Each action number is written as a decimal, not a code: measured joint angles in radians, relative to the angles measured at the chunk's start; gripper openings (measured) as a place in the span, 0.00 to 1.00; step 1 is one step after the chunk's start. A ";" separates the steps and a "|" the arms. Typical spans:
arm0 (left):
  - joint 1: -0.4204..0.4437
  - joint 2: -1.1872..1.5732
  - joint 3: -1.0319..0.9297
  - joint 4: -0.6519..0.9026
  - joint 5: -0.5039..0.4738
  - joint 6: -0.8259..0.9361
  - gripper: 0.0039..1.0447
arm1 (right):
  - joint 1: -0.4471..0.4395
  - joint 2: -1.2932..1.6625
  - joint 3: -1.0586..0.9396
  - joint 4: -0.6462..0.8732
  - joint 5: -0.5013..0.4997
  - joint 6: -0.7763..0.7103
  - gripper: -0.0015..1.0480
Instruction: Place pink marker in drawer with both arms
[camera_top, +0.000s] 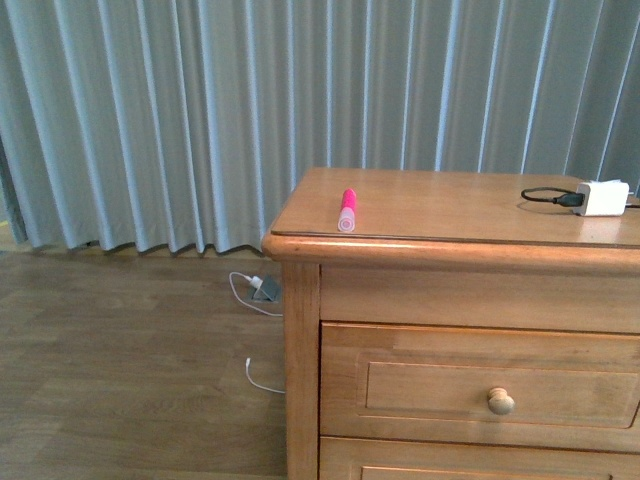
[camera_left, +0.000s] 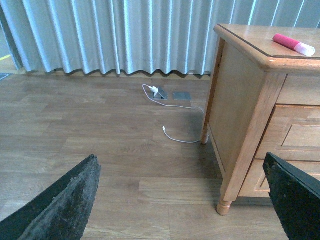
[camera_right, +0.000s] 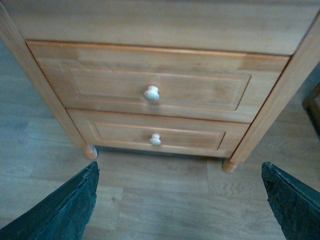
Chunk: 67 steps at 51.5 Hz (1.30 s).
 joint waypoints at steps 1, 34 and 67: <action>0.000 0.000 0.000 0.000 0.000 0.000 0.94 | 0.004 0.054 0.013 0.021 0.000 0.005 0.92; 0.000 0.000 0.000 0.000 0.000 0.000 0.94 | 0.151 0.978 0.509 0.278 0.087 0.087 0.92; 0.000 0.000 0.000 0.000 0.000 0.000 0.94 | 0.057 1.258 0.752 0.301 0.138 0.102 0.92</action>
